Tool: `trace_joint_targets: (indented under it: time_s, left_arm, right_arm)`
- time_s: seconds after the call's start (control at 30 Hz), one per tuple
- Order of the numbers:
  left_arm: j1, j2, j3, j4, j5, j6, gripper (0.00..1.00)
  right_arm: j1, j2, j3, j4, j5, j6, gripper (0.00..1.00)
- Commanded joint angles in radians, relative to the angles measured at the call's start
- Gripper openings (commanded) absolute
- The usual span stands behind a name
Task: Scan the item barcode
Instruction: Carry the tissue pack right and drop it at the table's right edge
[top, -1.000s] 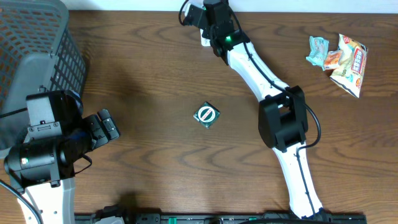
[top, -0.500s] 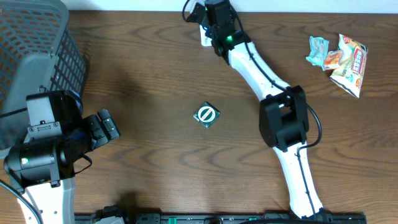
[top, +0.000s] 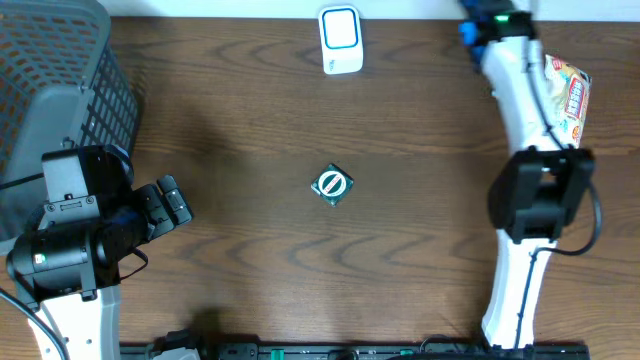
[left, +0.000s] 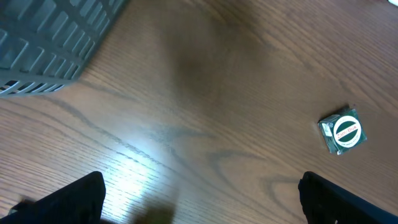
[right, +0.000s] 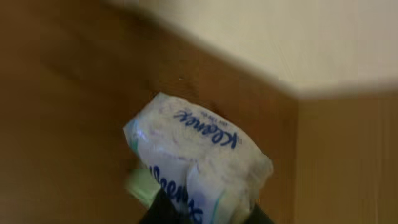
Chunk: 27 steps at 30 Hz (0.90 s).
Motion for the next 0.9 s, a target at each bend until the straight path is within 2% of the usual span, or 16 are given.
trace_joint_targets:
  time_s: [0.0, 0.07, 0.1, 0.13, 0.17, 0.2, 0.23, 0.33, 0.37, 0.57, 0.63, 0.7, 0.87]
  left_arm:
    - [0.005, 0.000, -0.002, 0.000, -0.016, -0.010, 0.97]
    - [0.005, 0.000, -0.002, 0.000, -0.016, -0.010, 0.98]
    - [0.005, 0.000, -0.002, 0.000, -0.016, -0.010, 0.98]
    - [0.005, 0.000, -0.002, 0.000, -0.016, -0.010, 0.98]
    - [0.005, 0.000, -0.002, 0.000, -0.016, -0.010, 0.97]
    - [0.005, 0.000, -0.002, 0.000, -0.016, -0.009, 0.98]
    - [0.005, 0.000, -0.002, 0.000, -0.016, -0.010, 0.98]
    - [0.005, 0.000, -0.002, 0.000, -0.016, -0.010, 0.98]
    - [0.005, 0.000, -0.002, 0.000, -0.016, -0.010, 0.98]
    - [0.005, 0.000, -0.002, 0.000, -0.016, -0.010, 0.98]
    - [0.005, 0.000, -0.002, 0.000, -0.016, -0.010, 0.98]
    - [0.005, 0.000, -0.002, 0.000, -0.016, -0.010, 0.98]
    - [0.005, 0.000, -0.002, 0.000, -0.016, -0.010, 0.97]
  right_arm:
    - [-0.061, -0.003, 0.002, -0.063, -0.001, 0.150, 0.01]
    - [-0.096, -0.003, 0.002, -0.088, -0.050, 0.184, 0.02]
    - [-0.114, -0.003, 0.002, -0.102, -0.073, 0.202, 0.09]
    - [-0.129, -0.003, 0.002, -0.114, -0.090, 0.217, 0.19]
    - [-0.143, -0.003, 0.002, -0.122, -0.108, 0.235, 0.35]
    - [-0.156, -0.003, 0.002, -0.129, -0.132, 0.256, 0.47]
    - [-0.165, -0.003, 0.002, -0.136, -0.156, 0.269, 0.68]
    - [-0.179, -0.003, 0.002, -0.155, -0.216, 0.280, 0.95]
    - [-0.179, -0.003, 0.002, -0.162, -0.230, 0.280, 0.99]
    - [-0.167, -0.036, 0.002, -0.204, -0.264, 0.412, 0.99]
    - [-0.156, -0.065, 0.002, -0.220, -0.336, 0.433, 0.99]
    - [-0.139, -0.103, 0.002, -0.245, -0.469, 0.434, 0.99]
    - [-0.092, -0.187, 0.002, -0.339, -0.998, 0.465, 0.99]
